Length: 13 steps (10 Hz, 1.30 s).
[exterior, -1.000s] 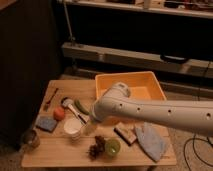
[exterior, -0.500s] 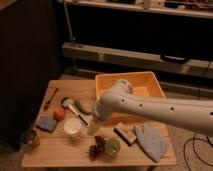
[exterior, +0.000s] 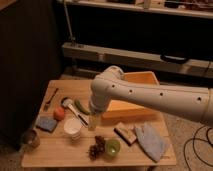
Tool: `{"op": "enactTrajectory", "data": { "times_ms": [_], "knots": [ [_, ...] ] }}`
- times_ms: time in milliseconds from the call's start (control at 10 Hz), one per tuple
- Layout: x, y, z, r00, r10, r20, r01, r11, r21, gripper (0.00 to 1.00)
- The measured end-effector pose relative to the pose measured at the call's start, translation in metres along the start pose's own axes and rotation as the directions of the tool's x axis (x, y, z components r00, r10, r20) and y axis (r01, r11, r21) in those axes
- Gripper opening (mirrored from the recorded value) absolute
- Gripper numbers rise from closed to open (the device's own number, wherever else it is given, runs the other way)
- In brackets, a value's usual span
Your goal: Place grapes in paper cup
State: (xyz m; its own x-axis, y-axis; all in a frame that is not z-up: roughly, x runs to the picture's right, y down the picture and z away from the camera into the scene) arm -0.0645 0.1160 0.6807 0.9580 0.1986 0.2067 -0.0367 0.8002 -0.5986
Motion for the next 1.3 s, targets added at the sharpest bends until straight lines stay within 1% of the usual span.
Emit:
{"op": "enactTrajectory", "data": {
  "times_ms": [100, 300, 500, 700, 800, 900, 1300],
  "knots": [
    [-0.002, 0.001, 0.0, 1.0, -0.016, -0.008, 0.016, 1.0, -0.006, 0.8],
    [-0.003, 0.013, 0.002, 0.998, -0.051, -0.03, 0.05, 0.999, -0.016, 0.8],
    [-0.007, 0.031, 0.011, 0.997, -0.067, -0.039, 0.066, 0.997, -0.026, 0.8],
    [-0.007, 0.05, 0.033, 0.997, -0.071, -0.036, 0.069, 0.997, -0.042, 0.8],
    [-0.008, 0.058, 0.045, 0.997, -0.071, -0.027, 0.07, 0.996, -0.056, 0.8],
    [-0.007, 0.067, 0.058, 0.998, -0.062, -0.005, 0.061, 0.995, -0.081, 0.8],
    [-0.007, 0.069, 0.06, 0.998, -0.057, 0.0, 0.057, 0.995, -0.087, 0.8]
  ]
}}
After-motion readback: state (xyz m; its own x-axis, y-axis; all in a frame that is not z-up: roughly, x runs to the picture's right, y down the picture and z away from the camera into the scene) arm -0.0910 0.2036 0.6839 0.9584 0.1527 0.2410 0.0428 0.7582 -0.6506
